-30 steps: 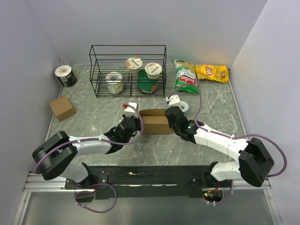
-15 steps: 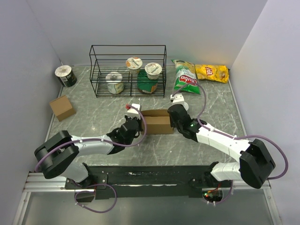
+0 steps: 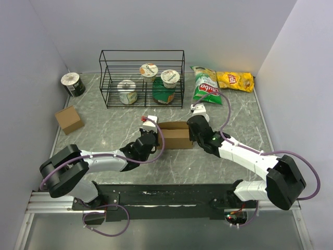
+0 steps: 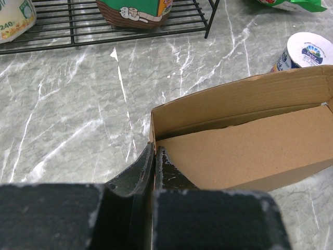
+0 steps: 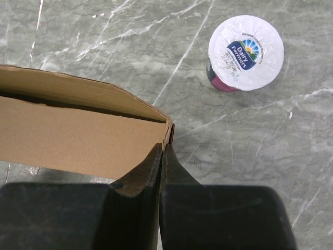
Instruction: Fold the paper box
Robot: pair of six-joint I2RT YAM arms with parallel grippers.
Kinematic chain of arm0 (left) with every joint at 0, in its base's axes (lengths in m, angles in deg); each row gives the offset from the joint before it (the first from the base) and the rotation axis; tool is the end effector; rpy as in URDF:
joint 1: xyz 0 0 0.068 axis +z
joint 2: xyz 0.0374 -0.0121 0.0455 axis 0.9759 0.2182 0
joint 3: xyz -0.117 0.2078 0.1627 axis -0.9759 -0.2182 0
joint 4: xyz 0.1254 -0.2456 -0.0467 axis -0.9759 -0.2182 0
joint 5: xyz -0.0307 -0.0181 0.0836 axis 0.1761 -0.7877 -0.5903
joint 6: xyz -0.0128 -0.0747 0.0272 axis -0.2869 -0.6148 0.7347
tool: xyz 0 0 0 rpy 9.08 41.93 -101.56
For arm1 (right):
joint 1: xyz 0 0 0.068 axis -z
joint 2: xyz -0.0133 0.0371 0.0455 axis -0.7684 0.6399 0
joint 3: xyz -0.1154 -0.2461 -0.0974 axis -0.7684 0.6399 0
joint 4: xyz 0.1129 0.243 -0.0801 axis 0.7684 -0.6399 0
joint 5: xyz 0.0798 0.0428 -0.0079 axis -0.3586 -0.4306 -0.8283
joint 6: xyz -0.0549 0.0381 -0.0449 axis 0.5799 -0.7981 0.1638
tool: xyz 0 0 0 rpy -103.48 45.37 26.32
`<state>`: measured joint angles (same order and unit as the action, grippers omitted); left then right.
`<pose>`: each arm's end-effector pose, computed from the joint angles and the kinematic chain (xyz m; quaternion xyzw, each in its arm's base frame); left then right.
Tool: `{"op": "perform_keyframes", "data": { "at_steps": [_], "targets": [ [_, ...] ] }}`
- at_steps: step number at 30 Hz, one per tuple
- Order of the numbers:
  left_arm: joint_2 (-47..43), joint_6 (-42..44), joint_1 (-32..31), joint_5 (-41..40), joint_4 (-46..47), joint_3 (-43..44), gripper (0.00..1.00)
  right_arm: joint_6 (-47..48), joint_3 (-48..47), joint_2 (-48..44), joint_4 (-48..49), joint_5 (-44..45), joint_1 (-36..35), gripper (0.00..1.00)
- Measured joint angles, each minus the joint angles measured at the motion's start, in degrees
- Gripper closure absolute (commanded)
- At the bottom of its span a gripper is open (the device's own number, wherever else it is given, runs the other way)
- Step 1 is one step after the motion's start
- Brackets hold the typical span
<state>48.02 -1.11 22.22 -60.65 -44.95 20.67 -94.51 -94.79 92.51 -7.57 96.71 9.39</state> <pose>0.2206 -0.2453 0.1866 0.0555 0.7905 -0.1425 0.5930 0.2473 0.1767 0.2234 -0.0906 0.8844 0.0428 0.4558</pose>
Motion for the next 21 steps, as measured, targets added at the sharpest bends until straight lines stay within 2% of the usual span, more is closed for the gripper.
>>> {"op": "perform_keyframes", "data": {
  "at_steps": [21],
  "targets": [
    [0.00, -0.22, -0.26, -0.04, -0.98, 0.46, 0.96, 0.24, 4.81, -2.69, 4.52, 1.97, -1.29, 1.00]
  ]
}}
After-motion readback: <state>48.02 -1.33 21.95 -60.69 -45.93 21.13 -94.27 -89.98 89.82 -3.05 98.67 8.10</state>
